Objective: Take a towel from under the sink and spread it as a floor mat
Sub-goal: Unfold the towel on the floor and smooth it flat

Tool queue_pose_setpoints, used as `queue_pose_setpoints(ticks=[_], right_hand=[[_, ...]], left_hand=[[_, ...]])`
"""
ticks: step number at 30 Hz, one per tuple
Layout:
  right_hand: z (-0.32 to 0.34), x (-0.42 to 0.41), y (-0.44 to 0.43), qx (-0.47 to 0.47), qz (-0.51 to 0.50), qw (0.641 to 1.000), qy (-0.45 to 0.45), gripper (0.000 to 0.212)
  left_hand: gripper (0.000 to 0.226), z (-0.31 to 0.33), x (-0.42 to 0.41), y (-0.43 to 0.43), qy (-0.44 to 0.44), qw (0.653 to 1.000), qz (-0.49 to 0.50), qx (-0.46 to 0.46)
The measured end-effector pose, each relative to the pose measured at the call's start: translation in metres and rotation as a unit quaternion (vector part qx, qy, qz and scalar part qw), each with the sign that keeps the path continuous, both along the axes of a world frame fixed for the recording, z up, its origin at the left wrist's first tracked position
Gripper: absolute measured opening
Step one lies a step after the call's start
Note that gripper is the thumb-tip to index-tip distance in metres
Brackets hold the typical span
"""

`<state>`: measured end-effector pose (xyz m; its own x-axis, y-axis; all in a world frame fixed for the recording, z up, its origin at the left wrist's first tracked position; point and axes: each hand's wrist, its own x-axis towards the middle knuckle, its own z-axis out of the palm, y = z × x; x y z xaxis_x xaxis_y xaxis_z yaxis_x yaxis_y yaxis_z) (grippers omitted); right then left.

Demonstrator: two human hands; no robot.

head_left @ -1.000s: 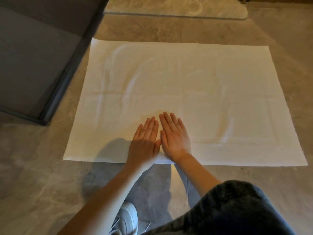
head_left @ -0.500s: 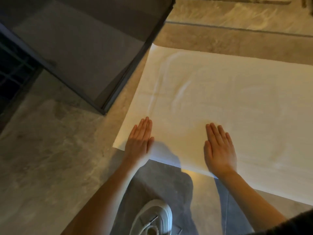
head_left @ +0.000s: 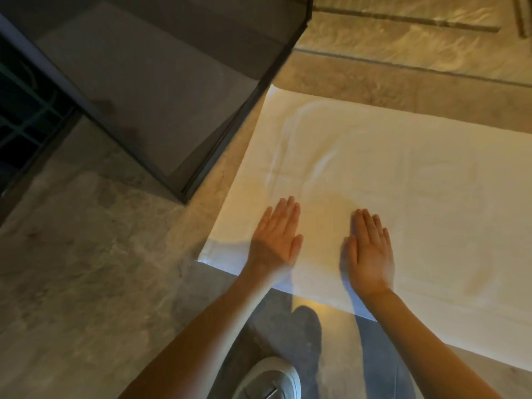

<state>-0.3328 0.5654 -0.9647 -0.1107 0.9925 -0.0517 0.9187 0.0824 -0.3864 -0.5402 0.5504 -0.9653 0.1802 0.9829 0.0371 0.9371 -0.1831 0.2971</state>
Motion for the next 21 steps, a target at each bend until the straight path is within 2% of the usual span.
queue_pose_setpoints(ticks=[5,10,16,21], right_hand=[[-0.010,-0.022,0.044,-0.009,-0.015,0.999,-0.039,0.052],[-0.024,-0.018,0.050,-0.005,-0.031,0.997,-0.073,0.056],[-0.026,-0.018,0.048,-0.001,-0.031,0.998,-0.047,0.060],[-0.026,-0.019,0.047,-0.001,-0.032,0.999,-0.044,0.061]], left_hand=[[0.059,-0.015,0.064,0.045,0.093,0.992,-0.068,-0.045],[0.058,-0.022,0.052,0.059,0.074,0.993,-0.088,-0.036],[0.054,-0.027,-0.009,0.052,-0.013,1.000,-0.006,-0.006],[0.057,-0.029,-0.060,0.051,0.016,0.998,0.048,-0.032]])
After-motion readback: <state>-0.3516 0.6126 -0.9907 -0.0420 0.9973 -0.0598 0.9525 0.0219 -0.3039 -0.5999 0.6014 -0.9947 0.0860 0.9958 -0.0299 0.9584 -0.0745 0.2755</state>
